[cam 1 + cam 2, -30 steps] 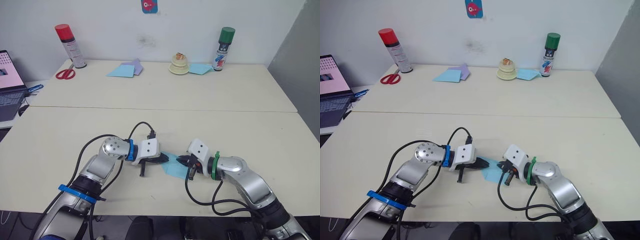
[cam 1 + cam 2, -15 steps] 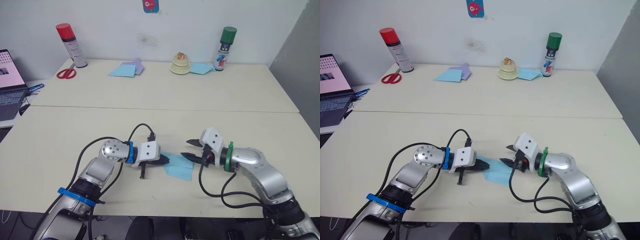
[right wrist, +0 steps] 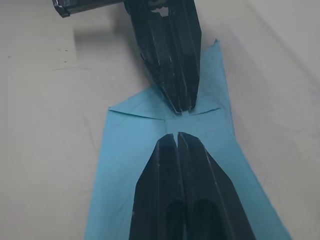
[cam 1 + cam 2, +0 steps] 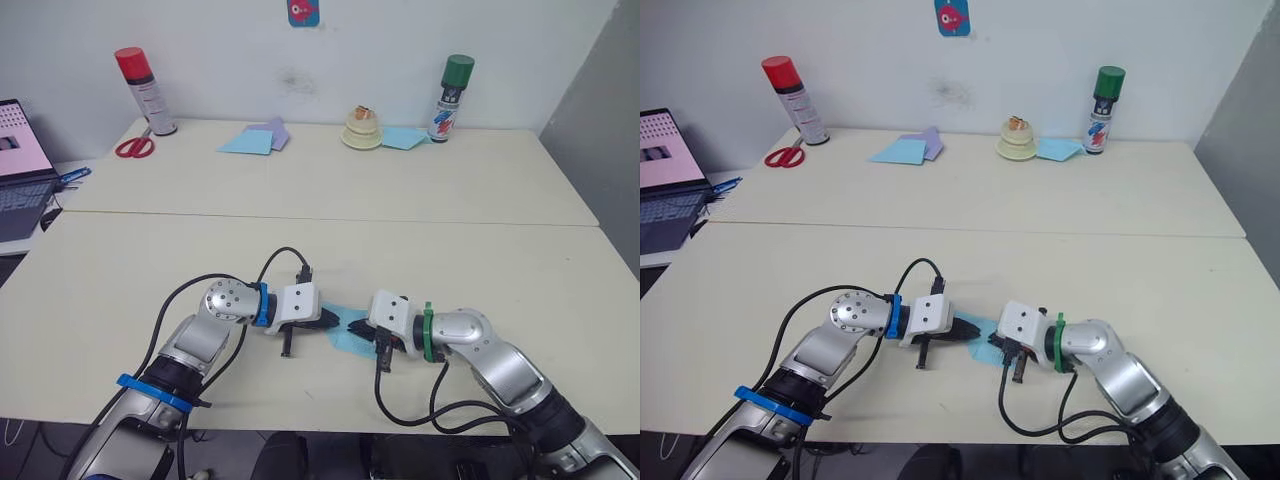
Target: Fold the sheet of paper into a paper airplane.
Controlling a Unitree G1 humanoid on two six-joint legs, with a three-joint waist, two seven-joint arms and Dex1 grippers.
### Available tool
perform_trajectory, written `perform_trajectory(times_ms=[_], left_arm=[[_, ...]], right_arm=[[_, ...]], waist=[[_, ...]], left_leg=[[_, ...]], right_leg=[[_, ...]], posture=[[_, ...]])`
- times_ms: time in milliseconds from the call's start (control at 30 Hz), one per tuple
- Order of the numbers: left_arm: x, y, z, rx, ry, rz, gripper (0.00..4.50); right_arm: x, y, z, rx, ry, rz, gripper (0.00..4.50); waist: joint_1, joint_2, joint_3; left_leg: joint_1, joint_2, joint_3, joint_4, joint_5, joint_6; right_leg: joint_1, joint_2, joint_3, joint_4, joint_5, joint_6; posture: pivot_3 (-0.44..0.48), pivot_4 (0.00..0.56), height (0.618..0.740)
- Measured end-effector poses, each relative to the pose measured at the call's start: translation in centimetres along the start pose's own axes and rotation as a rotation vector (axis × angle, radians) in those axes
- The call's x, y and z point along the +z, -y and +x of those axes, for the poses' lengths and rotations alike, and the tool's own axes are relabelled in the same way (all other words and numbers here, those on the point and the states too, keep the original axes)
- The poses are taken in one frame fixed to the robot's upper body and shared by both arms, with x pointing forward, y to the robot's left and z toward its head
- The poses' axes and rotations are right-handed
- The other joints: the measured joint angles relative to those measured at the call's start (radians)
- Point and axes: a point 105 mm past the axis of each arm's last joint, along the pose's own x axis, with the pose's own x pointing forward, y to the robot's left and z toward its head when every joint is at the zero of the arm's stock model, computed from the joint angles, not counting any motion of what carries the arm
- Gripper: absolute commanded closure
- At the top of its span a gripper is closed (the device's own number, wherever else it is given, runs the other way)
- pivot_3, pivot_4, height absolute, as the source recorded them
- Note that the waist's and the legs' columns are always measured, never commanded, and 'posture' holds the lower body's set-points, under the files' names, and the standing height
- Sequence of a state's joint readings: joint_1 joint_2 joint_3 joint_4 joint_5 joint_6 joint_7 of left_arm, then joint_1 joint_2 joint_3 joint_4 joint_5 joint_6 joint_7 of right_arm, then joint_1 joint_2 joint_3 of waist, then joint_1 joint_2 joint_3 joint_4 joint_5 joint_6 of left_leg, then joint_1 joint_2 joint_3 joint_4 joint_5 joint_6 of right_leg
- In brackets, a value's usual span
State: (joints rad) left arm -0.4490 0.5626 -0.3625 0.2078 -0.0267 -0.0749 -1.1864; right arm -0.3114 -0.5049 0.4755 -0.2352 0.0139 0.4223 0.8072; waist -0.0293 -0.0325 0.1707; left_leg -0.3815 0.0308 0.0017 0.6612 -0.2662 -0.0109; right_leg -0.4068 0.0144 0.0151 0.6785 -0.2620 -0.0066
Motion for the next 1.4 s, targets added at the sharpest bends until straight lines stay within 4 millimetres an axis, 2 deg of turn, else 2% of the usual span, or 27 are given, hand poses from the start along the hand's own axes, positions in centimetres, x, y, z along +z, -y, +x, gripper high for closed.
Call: perform_trajectory(times_ms=[200,367,567,700,933,1133,1400], left_arm=[[0.0,-0.1,0.2,0.012,0.003,-0.002,4.5],[-0.2,0.1,0.6,0.008,0.008,-0.015,4.5],[-0.5,-0.1,0.9,0.015,0.006,-0.025,4.5],[-0.6,-0.2,0.8,0.018,0.005,-0.025,4.5],[-0.4,0.1,0.6,0.017,0.011,-0.018,4.5],[-0.6,0.4,0.3,0.029,0.01,-0.021,4.5],[-0.9,0.8,-0.2,0.042,0.01,-0.038,4.5]], right_arm=[[-0.9,0.2,-1.0,-0.021,-0.038,-0.027,4.46],[-2.8,0.1,-3.7,-0.023,-0.126,-0.037,4.46],[-3.9,0.5,-5.2,-0.046,-0.168,-0.05,4.46],[-3.3,1.2,-4.9,-0.087,-0.098,-0.024,4.46],[0.0,1.6,-4.7,-0.098,0.027,-0.05,4.46],[0.1,1.9,-4.4,-0.121,0.031,-0.039,4.46],[1.1,3.2,-6.1,-0.149,0.098,0.013,4.46]], waist=[[0.0,0.0,-0.002],[0.003,0.0,-0.008],[0.003,0.0,-0.017],[0.002,0.001,-0.016],[0.003,0.003,-0.015],[0.002,0.003,-0.015],[-0.003,0.006,-0.012]], left_leg=[[0.001,0.0,0.0,0.0,0.0,0.0],[0.001,-0.001,0.0,0.0,0.0,0.0],[0.004,-0.001,0.0,0.0,0.0,0.0],[0.004,-0.001,0.0,0.0,0.0,0.0],[0.002,0.0,0.0,-0.001,0.0,0.0],[0.002,0.0,0.0,-0.001,0.0,0.0],[0.002,0.001,0.0,-0.003,0.0,0.0]], right_leg=[[0.001,0.0,0.0,0.0,0.0,0.0],[0.002,-0.001,0.0,-0.001,0.0,0.0],[0.004,-0.002,0.0,-0.001,-0.003,-0.005],[0.004,-0.002,0.0,-0.001,-0.003,-0.005],[0.002,-0.001,0.0,-0.001,-0.001,-0.002],[0.002,-0.001,0.0,-0.001,-0.002,-0.003],[0.001,0.0,-0.001,-0.001,-0.002,-0.004]], posture=[[0.0,0.15,0.729],[0.0,0.15,0.729],[0.0,0.15,0.729],[0.0,0.15,0.729],[0.0,0.15,0.729],[0.0,0.15,0.729],[0.0,0.15,0.729]])
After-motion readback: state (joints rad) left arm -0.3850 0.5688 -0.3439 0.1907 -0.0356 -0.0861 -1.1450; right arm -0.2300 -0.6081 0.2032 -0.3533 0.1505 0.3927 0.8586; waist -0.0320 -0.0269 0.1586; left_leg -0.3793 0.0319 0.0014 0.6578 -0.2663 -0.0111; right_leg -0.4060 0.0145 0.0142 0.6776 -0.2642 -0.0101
